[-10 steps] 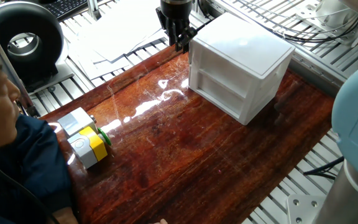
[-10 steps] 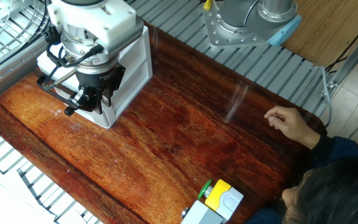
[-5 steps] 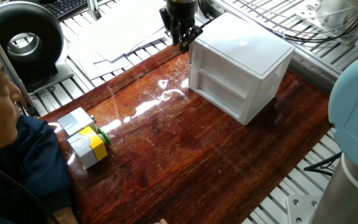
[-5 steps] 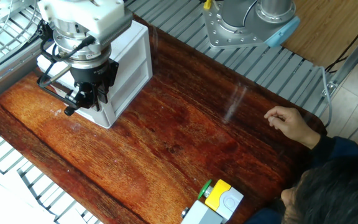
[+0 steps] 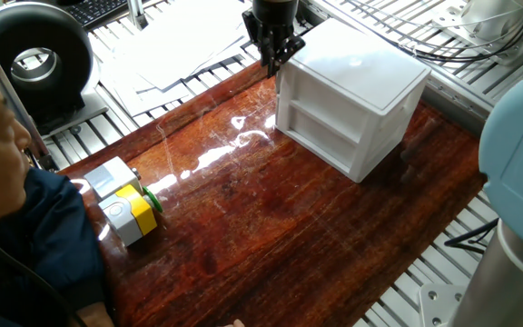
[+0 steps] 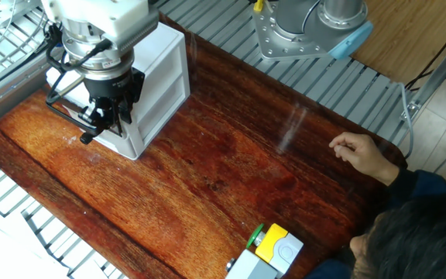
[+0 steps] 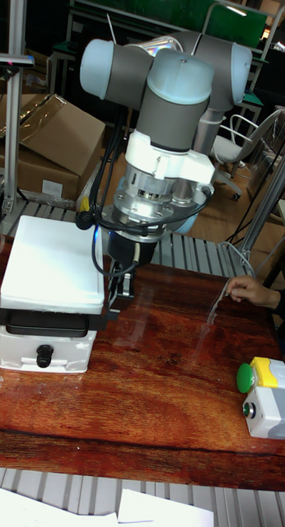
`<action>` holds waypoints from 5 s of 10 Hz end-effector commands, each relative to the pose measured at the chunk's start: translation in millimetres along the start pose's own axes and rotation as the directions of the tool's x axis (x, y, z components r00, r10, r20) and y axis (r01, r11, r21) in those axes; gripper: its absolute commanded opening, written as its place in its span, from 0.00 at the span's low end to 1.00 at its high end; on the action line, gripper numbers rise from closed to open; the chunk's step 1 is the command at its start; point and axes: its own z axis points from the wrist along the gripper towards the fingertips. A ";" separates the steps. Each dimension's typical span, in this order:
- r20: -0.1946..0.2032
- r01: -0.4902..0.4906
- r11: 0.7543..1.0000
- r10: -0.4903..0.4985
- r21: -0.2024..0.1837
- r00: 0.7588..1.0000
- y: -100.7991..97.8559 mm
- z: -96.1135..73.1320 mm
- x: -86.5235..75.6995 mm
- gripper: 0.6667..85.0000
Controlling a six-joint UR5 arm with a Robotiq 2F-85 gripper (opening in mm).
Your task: Take something out of a drawer
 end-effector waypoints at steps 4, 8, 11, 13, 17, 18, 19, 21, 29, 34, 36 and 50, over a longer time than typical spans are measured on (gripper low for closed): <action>0.029 -0.042 0.999 0.041 0.008 0.999 -5.4 2.9 -6.8 0.30; 0.024 -0.034 0.999 0.033 0.014 0.999 -7.3 2.3 -3.6 0.28; 0.017 -0.021 0.999 0.021 0.025 1.000 -10.0 1.8 0.4 0.27; 0.013 -0.021 0.999 0.021 0.034 1.000 -12.4 2.6 1.5 0.24; 0.010 -0.050 0.998 0.049 0.046 0.999 -15.3 3.0 3.3 0.00; 0.010 -0.051 0.998 0.051 0.046 0.999 -14.9 3.0 3.6 0.00; 0.010 -0.053 0.997 0.052 0.051 0.999 -16.0 2.7 3.9 0.00; 0.009 -0.045 0.997 0.045 0.055 0.999 -17.6 1.7 3.6 0.00; -0.001 -0.029 0.998 0.029 0.060 1.000 -22.1 2.5 3.1 0.00; -0.008 -0.040 0.998 0.041 0.047 0.999 -19.4 3.2 5.7 0.00; -0.012 -0.044 0.998 0.045 0.044 0.999 -25.6 0.2 0.6 0.00; 0.046 -0.140 0.990 0.140 -0.008 0.989 -13.7 1.7 -15.3 0.00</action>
